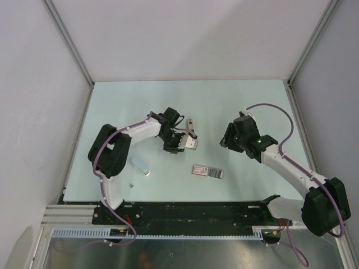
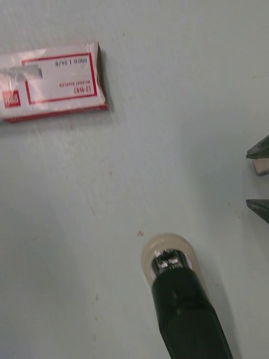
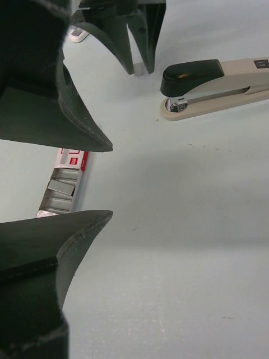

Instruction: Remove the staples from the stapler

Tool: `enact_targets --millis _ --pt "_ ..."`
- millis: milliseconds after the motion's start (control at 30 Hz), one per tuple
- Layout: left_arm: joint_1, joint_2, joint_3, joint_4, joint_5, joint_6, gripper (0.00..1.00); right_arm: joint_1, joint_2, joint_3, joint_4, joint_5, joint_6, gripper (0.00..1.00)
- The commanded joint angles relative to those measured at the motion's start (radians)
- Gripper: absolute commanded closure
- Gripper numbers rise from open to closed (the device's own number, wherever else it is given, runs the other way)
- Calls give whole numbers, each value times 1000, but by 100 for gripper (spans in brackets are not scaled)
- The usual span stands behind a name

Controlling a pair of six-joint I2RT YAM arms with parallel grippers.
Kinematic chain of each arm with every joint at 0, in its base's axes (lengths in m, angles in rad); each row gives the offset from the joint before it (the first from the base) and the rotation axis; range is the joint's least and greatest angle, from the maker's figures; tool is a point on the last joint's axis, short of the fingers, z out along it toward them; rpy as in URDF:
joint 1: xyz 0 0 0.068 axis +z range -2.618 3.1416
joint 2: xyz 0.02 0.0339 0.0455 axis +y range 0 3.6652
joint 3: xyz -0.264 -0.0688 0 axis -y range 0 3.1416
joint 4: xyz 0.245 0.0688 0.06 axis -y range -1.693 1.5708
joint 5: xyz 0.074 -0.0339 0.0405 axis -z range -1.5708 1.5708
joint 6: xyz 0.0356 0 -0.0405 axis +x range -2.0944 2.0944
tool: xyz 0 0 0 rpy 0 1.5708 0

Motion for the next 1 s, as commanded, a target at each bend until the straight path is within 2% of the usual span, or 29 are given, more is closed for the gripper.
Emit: enact_targets --millis 0,167,300,500,767,967 --pt "19 -3 57 -5 53 -88 61 13 -1 -8 22 17 -1 49" --pt "38 -39 28 -4 51 -71 56 18 -4 -8 19 22 -2 49" --pt "43 -75 -9 -6 46 -65 47 22 -3 -8 22 22 -2 49" --pt "41 -112 -28 -7 57 -113 38 30 4 -8 25 26 -1 50" --pt "34 -140 -44 -8 86 -199 33 35 8 -8 29 32 0 49" --pt "20 -87 -51 -7 29 -233 36 37 3 -8 26 35 1 49"
